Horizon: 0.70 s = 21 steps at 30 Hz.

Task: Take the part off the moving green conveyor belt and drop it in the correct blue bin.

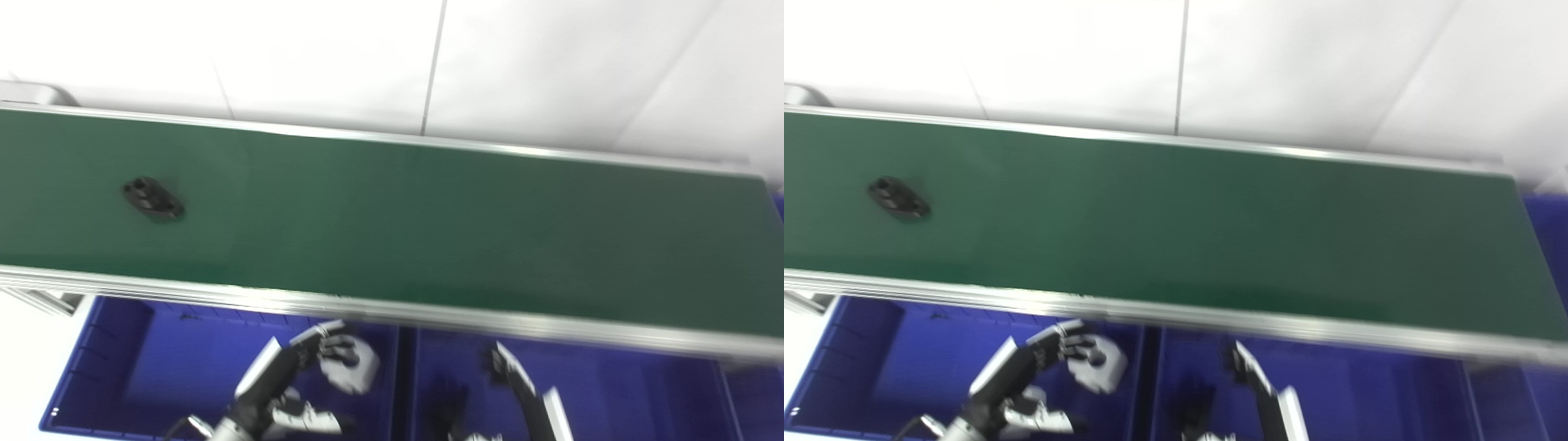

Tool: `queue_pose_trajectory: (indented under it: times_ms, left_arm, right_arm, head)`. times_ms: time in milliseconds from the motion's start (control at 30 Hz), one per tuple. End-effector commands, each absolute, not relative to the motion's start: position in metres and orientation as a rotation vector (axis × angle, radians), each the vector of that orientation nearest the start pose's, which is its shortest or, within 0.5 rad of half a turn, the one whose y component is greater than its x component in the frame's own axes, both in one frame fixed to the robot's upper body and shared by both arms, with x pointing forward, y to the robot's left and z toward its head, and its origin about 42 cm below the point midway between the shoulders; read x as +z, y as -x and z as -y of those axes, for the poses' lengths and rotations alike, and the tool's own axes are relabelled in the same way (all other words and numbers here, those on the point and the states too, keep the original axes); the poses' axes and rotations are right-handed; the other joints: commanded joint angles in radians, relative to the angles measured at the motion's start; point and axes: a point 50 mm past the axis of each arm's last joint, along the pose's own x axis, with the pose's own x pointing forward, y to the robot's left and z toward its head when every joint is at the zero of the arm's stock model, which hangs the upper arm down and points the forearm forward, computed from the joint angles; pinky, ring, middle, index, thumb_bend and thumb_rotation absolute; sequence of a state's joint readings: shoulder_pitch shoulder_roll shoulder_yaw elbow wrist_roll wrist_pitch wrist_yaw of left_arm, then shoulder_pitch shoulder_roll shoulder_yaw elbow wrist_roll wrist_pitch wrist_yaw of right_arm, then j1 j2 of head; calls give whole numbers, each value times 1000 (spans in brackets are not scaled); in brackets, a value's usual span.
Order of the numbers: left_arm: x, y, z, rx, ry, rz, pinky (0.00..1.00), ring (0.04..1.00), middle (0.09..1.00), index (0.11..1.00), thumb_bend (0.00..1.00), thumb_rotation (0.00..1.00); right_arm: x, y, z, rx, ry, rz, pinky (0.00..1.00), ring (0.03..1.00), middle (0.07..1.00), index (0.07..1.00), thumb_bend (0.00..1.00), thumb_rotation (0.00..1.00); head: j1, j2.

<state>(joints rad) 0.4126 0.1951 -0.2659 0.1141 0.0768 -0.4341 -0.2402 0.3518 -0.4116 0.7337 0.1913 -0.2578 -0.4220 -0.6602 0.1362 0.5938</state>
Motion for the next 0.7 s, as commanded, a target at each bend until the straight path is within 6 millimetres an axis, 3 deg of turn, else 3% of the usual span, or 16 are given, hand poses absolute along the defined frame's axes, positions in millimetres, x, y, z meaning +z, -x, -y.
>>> queue_pose_trajectory:
  times_ms: [0,167,233,667]
  left_arm:
    - [12,-107,-211,-481,-170,-77,715,783,836,789,828,92]
    - [9,-107,-206,-483,-162,-83,704,769,830,781,844,90]
    - [9,-107,-205,-482,-159,-83,709,771,823,774,849,83]
    - [5,-109,-202,-481,-172,-88,682,757,815,767,844,101]
  right_arm:
    - [-2,-73,222,177,381,-11,703,772,834,887,801,402]
    - [-3,-71,227,177,365,-40,735,792,851,904,795,380]
    - [-4,-71,228,175,368,-42,737,796,851,906,785,337]
    - [-7,-72,230,180,389,-40,720,790,845,908,751,310]
  head:
    - [15,-8]
    - [75,-37]
    - [76,-39]
    - [77,-61]
